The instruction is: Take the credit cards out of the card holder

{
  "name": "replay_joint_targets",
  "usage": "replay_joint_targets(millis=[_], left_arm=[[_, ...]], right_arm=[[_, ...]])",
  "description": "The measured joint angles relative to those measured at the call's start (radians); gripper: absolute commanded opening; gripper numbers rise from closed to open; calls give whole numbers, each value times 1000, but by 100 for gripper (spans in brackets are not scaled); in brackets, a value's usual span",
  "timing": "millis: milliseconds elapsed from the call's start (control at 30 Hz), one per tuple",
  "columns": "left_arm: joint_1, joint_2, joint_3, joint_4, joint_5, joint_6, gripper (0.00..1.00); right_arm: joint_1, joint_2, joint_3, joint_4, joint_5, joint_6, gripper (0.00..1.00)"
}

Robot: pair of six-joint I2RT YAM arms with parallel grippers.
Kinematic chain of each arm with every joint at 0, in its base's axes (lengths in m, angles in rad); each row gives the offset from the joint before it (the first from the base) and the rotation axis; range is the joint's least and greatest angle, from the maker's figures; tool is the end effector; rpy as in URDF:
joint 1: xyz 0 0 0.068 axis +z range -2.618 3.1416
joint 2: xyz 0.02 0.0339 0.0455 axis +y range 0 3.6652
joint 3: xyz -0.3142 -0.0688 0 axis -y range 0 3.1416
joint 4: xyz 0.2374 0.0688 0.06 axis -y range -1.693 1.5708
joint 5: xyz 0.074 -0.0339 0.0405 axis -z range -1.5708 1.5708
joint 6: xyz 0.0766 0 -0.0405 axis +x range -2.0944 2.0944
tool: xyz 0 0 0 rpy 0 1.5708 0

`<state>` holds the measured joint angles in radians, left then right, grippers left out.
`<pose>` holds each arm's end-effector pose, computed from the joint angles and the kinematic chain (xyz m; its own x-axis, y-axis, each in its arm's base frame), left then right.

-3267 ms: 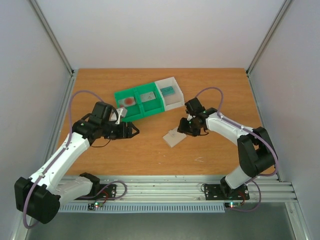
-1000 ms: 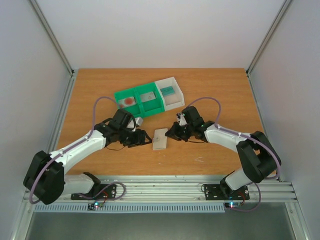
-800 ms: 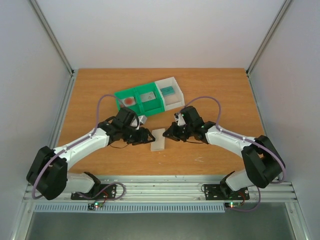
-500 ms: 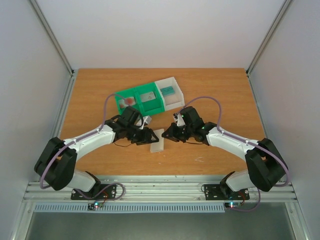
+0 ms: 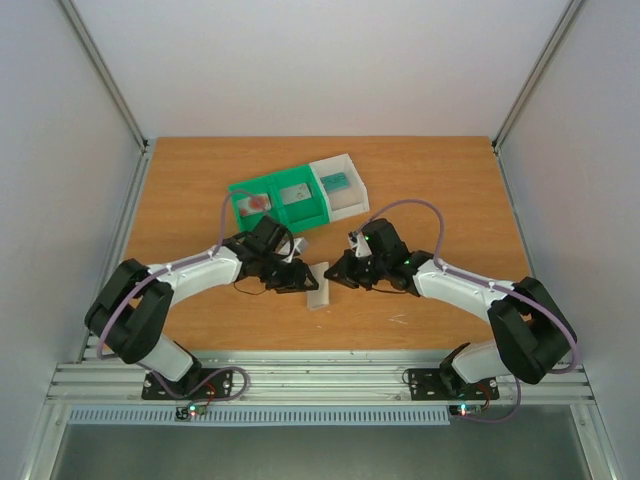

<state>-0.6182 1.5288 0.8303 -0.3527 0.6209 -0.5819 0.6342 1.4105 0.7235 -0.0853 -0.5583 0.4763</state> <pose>0.2145 -0.2072 0.2024 -0.9794 0.1480 -0.1373 0.2017 0.6904 -0.6948 0.2104 0.2051 0.2225 -0.8701 -0.1573 -0.4671 -0.4606 0.5969 0.6569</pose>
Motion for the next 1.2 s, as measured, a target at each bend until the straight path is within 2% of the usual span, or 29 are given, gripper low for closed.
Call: replay_joint_targets(millis=[233, 533, 1133, 1200], left_arm=[[-10, 16, 10, -3, -33, 20, 18], [-13, 30, 21, -21, -62, 40, 0], [-22, 28, 38, -85, -111, 13, 0], [-22, 28, 38, -92, -117, 13, 4]], right_arm=[[0, 2, -27, 54, -12, 13, 1], [0, 37, -43, 112, -29, 19, 1], [-65, 49, -76, 51, -43, -61, 1], [-73, 61, -76, 51, -47, -71, 1]])
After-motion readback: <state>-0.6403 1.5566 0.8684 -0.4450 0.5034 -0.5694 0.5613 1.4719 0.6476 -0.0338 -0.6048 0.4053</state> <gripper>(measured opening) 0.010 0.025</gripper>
